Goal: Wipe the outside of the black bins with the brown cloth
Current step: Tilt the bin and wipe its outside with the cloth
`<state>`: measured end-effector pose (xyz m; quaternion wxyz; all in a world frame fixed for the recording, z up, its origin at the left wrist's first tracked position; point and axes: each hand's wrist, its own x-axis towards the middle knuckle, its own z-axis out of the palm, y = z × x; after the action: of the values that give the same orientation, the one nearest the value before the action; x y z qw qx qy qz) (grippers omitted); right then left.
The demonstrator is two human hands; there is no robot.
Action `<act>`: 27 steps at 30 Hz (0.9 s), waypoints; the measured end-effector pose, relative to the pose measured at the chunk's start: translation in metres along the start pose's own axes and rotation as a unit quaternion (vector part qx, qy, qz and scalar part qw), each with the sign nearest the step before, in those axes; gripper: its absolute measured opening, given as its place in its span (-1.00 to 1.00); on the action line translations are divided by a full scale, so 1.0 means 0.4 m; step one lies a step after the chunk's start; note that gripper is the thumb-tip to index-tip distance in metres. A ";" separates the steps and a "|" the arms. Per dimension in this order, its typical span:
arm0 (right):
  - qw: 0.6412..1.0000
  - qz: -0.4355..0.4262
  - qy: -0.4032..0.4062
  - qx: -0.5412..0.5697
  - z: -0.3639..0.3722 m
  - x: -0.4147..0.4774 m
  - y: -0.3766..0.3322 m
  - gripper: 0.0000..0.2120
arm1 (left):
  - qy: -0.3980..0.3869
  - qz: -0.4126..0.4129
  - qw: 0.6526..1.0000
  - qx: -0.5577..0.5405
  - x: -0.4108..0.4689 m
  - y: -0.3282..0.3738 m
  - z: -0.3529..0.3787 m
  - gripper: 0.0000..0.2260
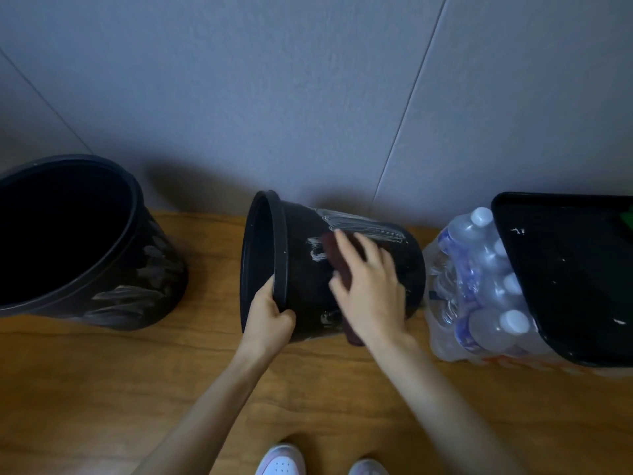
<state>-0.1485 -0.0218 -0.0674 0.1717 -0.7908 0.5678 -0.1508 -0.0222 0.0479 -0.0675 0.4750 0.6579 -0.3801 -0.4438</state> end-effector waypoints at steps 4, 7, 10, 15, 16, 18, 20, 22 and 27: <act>0.996 -0.076 0.034 0.010 0.004 -0.027 -0.061 -0.48 | -0.009 0.018 1.000 0.023 0.001 0.004 0.012 -0.53; 0.995 -0.091 0.040 -0.016 -0.001 -0.008 -0.024 -0.50 | -0.014 0.019 0.999 0.031 0.003 0.007 0.013 -0.52; 0.999 0.000 0.029 -0.034 -0.017 0.042 0.054 -0.52 | -0.023 0.015 0.999 0.030 0.007 0.012 0.014 -0.45; 0.999 0.018 0.009 -0.026 -0.038 0.059 0.072 -0.52 | -0.035 0.026 0.999 0.025 0.003 0.014 0.017 -0.47; 1.000 0.004 0.013 -0.015 -0.038 0.049 0.050 -0.52 | -0.036 0.030 0.999 0.028 0.003 0.015 0.019 -0.48; 0.999 -0.045 0.027 0.012 -0.032 0.019 0.001 -0.51 | -0.036 0.035 0.998 0.039 0.004 0.016 0.020 -0.50; 0.995 -0.088 0.040 0.025 -0.022 -0.007 -0.031 -0.51 | -0.035 0.039 0.998 0.044 0.007 0.016 0.020 -0.52; 0.994 -0.098 0.044 0.016 -0.019 -0.007 -0.027 -0.50 | -0.039 0.038 0.998 0.040 0.008 0.020 0.018 -0.52; 0.999 -0.024 0.026 -0.020 -0.025 0.026 0.040 -0.49 | -0.090 0.030 0.995 0.032 0.016 0.049 0.000 -0.43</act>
<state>-0.1631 -0.0372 -0.0650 0.1372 -0.8035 0.5556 -0.1637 -0.0219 0.0369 -0.0500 0.4306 0.6182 -0.4550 -0.4747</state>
